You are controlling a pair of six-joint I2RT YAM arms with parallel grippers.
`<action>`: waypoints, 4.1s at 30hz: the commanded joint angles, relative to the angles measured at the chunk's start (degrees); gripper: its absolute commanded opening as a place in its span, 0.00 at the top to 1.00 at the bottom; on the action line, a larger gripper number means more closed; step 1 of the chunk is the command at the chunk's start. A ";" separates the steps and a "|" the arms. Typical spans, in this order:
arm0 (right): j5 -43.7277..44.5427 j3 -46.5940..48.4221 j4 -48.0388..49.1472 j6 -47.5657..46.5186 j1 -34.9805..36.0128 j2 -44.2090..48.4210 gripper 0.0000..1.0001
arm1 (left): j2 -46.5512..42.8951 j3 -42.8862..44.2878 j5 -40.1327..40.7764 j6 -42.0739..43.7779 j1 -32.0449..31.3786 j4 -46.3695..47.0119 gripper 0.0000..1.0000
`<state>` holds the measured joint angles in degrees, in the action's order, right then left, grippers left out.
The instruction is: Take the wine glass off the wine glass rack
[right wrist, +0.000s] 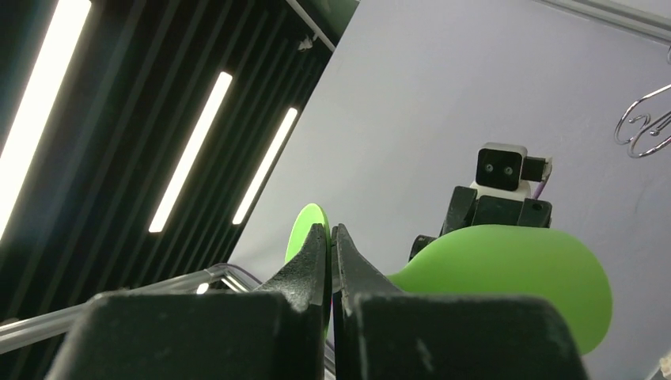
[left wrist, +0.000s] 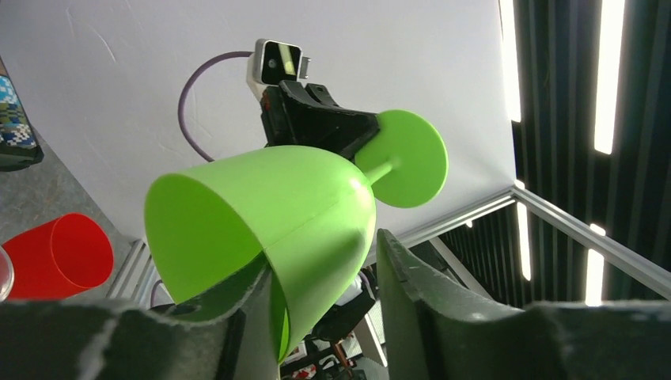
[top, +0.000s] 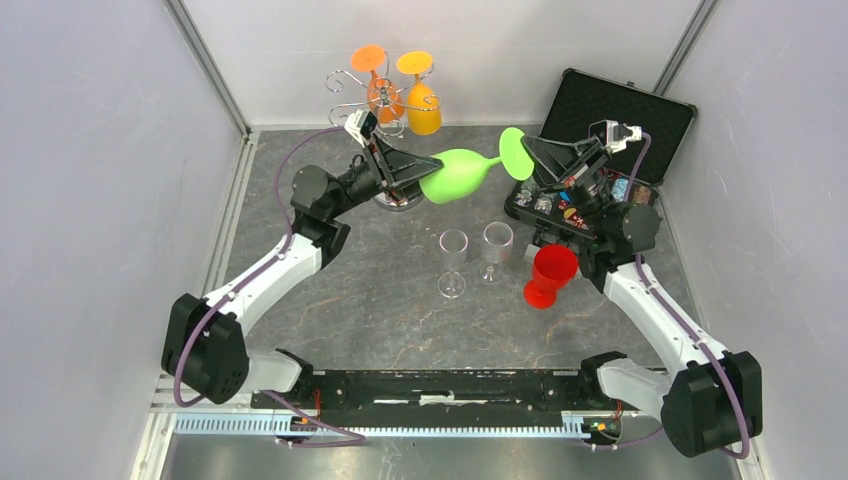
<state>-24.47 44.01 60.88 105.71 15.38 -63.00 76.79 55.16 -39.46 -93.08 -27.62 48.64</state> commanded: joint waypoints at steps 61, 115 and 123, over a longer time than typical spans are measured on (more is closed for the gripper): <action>10.63 -2.07 -36.88 -61.04 -4.00 15.37 0.15 | -19.15 29.79 27.28 70.70 -0.60 -92.94 0.98; 22.16 -4.90 -60.61 -77.78 -4.00 25.92 0.10 | 12.18 27.43 44.54 77.39 -19.76 -103.39 0.68; 22.18 -4.81 -60.78 -77.39 -3.95 26.65 0.10 | 7.24 30.45 43.91 78.69 -19.60 -103.16 0.54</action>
<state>-2.90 39.48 -0.99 27.79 11.55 -37.30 88.84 81.80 5.37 -16.56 -47.07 -56.42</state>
